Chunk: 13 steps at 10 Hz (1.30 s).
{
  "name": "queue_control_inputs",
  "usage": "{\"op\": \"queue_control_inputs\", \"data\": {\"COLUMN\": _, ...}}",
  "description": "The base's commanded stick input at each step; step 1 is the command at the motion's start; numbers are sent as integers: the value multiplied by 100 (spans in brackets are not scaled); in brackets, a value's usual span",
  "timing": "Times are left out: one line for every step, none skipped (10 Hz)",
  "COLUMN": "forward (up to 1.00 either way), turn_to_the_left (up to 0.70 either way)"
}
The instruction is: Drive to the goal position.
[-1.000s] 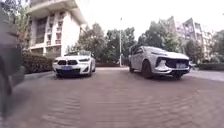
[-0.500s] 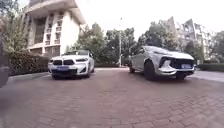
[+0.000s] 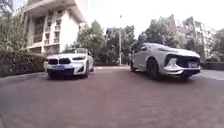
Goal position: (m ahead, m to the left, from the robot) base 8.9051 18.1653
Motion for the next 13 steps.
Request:
{"op": "queue_control_inputs", "data": {"forward": 70, "turn_to_the_left": 0}}
{"op": "queue_control_inputs", "data": {"forward": 70, "turn_to_the_left": 0}}
{"op": "queue_control_inputs", "data": {"forward": 70, "turn_to_the_left": 0}}
{"op": "queue_control_inputs", "data": {"forward": 70, "turn_to_the_left": 0}}
{"op": "queue_control_inputs", "data": {"forward": 70, "turn_to_the_left": 0}}
{"op": "queue_control_inputs", "data": {"forward": 70, "turn_to_the_left": 0}}
{"op": "queue_control_inputs", "data": {"forward": 70, "turn_to_the_left": 0}}
{"op": "queue_control_inputs", "data": {"forward": 70, "turn_to_the_left": 0}}
{"op": "queue_control_inputs", "data": {"forward": 70, "turn_to_the_left": 0}}
{"op": "queue_control_inputs", "data": {"forward": 70, "turn_to_the_left": 0}}
{"op": "queue_control_inputs", "data": {"forward": 70, "turn_to_the_left": 0}}
{"op": "queue_control_inputs", "data": {"forward": 70, "turn_to_the_left": 0}}
{"op": "queue_control_inputs", "data": {"forward": 70, "turn_to_the_left": 0}}
